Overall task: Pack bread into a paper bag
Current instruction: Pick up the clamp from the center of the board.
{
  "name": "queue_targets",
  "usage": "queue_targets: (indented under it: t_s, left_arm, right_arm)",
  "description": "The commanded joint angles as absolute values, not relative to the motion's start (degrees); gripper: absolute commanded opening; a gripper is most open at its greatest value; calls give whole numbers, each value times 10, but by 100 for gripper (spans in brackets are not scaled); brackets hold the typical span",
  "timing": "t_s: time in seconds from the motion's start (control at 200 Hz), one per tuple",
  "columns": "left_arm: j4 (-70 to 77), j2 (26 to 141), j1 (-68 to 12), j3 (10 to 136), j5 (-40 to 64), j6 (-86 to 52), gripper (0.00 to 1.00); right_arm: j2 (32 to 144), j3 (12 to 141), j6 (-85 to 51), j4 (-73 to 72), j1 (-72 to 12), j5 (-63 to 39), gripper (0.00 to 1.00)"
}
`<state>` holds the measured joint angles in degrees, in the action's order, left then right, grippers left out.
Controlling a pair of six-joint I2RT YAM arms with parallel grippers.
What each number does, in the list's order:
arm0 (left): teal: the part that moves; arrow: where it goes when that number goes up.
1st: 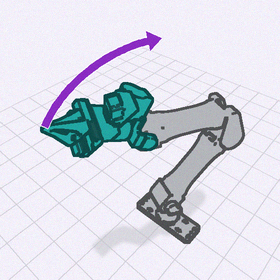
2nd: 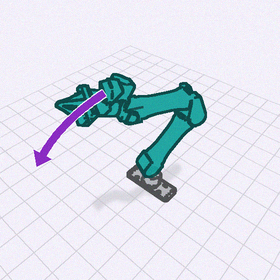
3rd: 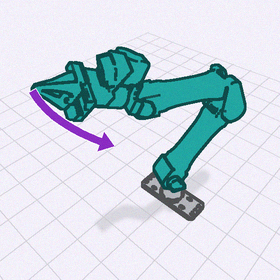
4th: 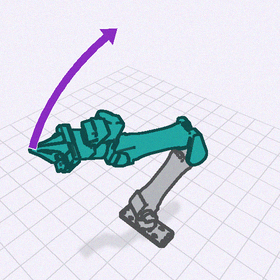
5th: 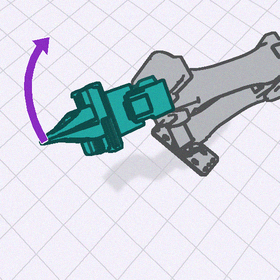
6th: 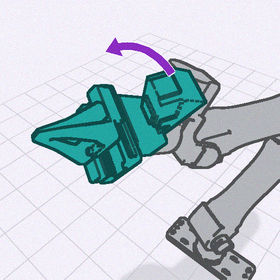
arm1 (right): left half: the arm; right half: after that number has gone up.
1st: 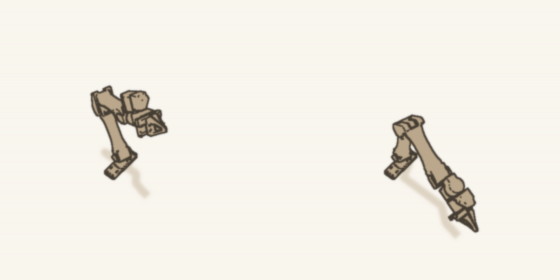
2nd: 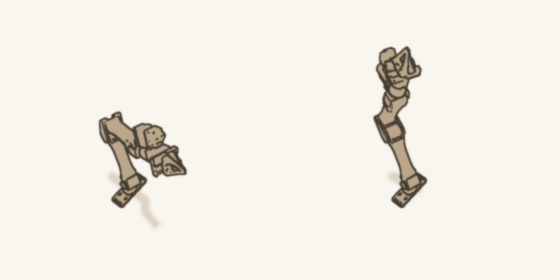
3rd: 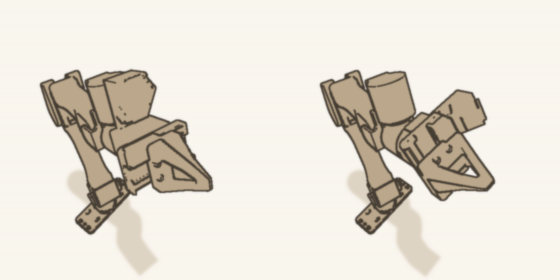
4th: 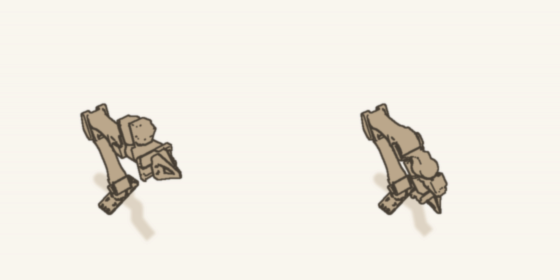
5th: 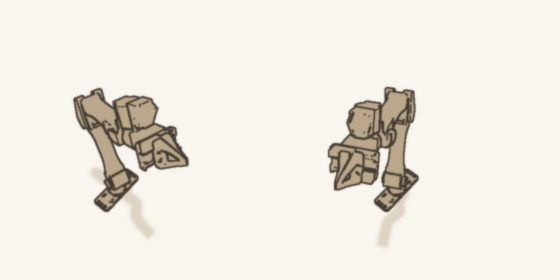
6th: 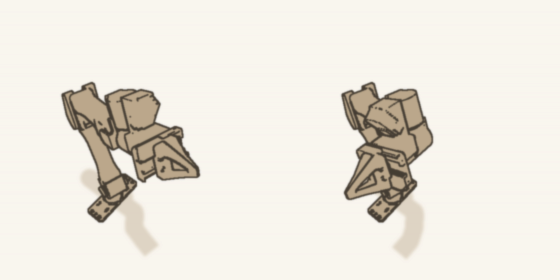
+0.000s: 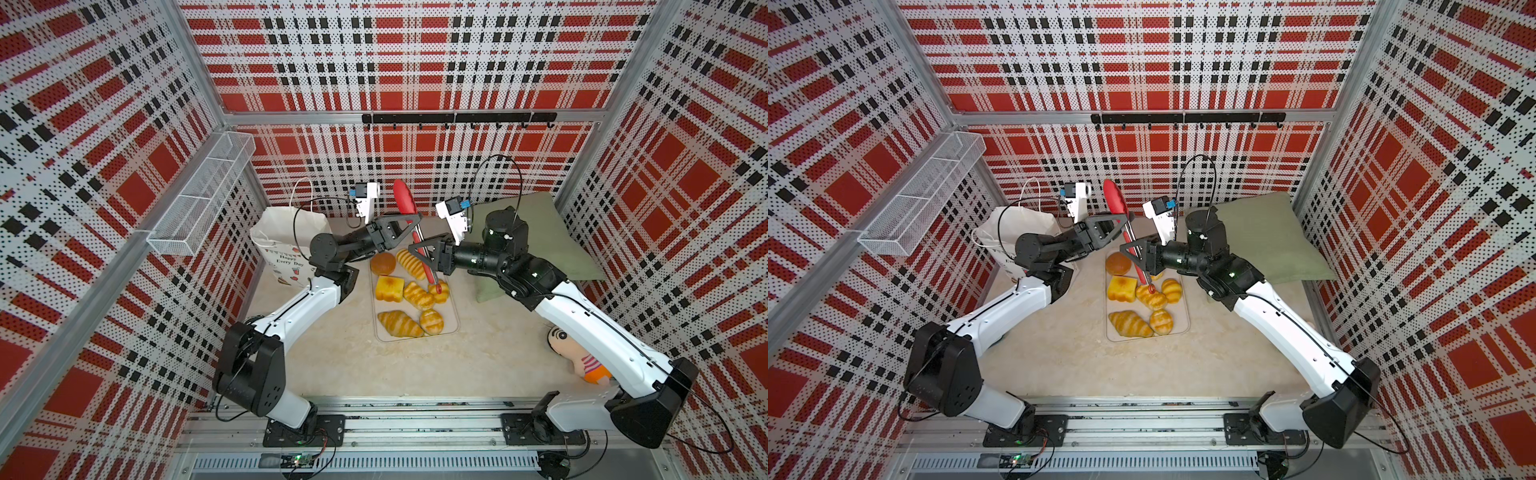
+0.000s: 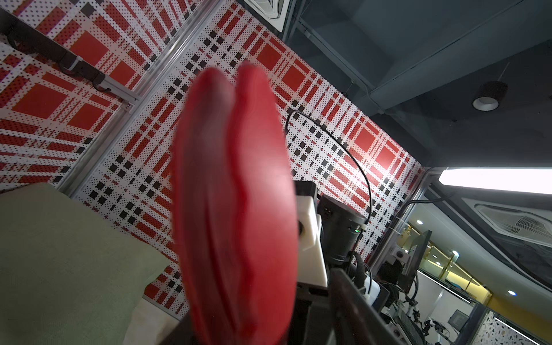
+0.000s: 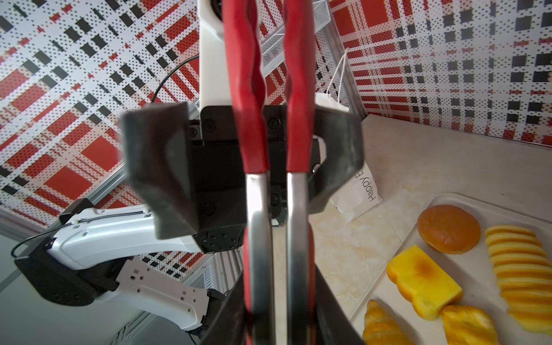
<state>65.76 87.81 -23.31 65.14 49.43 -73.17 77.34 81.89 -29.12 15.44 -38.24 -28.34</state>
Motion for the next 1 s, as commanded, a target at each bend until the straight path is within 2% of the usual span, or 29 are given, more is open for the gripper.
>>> queue_targets:
  t_s: [0.0,0.03,0.045,0.155,0.426,0.757,0.837,0.887,0.937,0.997]
  left_arm:
    - [701,859,-217,651,512,-749,78]
    - [702,857,-213,649,515,-750,96]
    - [702,855,-212,647,517,-752,100]
    - [703,848,-194,624,526,-762,99]
    - [699,799,-118,510,562,-785,99]
    - [686,761,-115,411,579,-791,99]
    - [623,728,-121,392,571,-757,99]
    - [532,703,-136,391,561,-699,99]
    - [383,675,-162,405,535,-598,99]
    - [147,645,-197,443,445,-462,99]
  right_arm:
    - [759,826,-281,188,-382,-238,32]
    - [757,824,-281,186,-381,-236,34]
    - [756,823,-282,185,-380,-234,34]
    - [749,823,-281,185,-377,-230,40]
    - [726,825,-270,233,-361,-208,44]
    - [720,845,-238,328,-350,-190,48]
    - [724,837,-228,353,-335,-190,48]
    - [725,828,-222,359,-324,-198,48]
    - [723,817,-217,360,-313,-203,48]
    - [719,811,-210,365,-300,-209,48]
